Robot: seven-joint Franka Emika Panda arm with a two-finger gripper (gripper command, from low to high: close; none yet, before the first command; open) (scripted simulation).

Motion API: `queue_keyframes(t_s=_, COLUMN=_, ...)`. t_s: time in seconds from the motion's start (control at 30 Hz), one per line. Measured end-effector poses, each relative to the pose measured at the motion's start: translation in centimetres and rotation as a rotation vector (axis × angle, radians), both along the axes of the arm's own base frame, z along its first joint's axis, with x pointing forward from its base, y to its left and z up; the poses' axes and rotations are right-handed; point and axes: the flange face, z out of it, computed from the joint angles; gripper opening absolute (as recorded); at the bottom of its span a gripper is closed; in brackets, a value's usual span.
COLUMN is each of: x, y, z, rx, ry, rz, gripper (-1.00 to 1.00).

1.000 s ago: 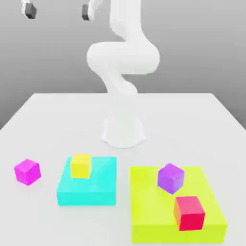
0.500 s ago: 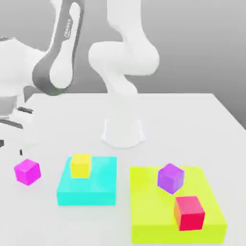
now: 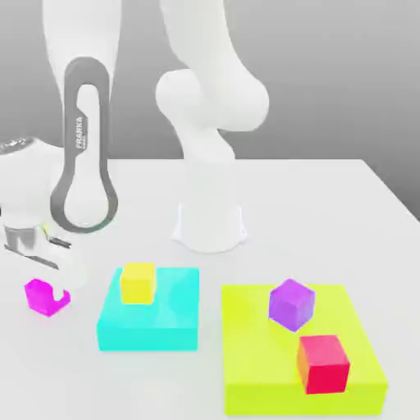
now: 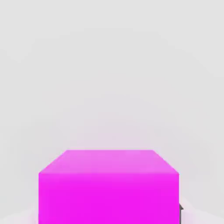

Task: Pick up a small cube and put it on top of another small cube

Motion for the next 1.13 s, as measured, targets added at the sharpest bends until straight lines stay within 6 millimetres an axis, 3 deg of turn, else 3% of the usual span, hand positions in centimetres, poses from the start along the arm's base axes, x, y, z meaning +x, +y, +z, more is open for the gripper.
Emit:
queue_keyframes(t_s=0.17, x=0.0, y=0.1, z=4.7, rx=0.001, ry=-0.001, rz=0.000, gripper=-1.00)
queue_keyframes(t_s=0.27, x=5.1, y=3.1, z=6.5, rx=0.004, ry=-0.003, rz=0.108, gripper=-1.00)
queue_keyframes(t_s=0.47, x=15.9, y=13.8, z=9.6, rx=0.010, ry=-0.005, rz=0.365, gripper=-1.00)
queue_keyframes(t_s=0.63, x=21.6, y=25.5, z=12.5, rx=0.011, ry=-0.004, rz=0.569, gripper=-1.00)
queue_keyframes(t_s=0.77, x=23.5, y=36.1, z=15.0, rx=0.010, ry=-0.003, rz=0.730, gripper=-1.00)
queue_keyframes(t_s=0.87, x=23.1, y=44.4, z=17.1, rx=0.007, ry=-0.002, rz=0.849, gripper=-1.00)
queue_keyframes(t_s=0.9, x=22.7, y=46.7, z=16.8, rx=0.005, ry=-0.001, rz=0.887, gripper=-1.00)
queue_keyframes(t_s=1.0, x=23.2, y=46.1, z=12.9, rx=0.003, ry=-0.001, rz=0.863, gripper=-1.00)
queue_keyframes(t_s=1.03, x=23.1, y=46.1, z=11.9, rx=0.003, ry=-0.001, rz=0.862, gripper=1.00)
queue_keyframes(t_s=1.13, x=23.1, y=46.1, z=11.9, rx=0.003, ry=-0.001, rz=0.862, gripper=1.00)
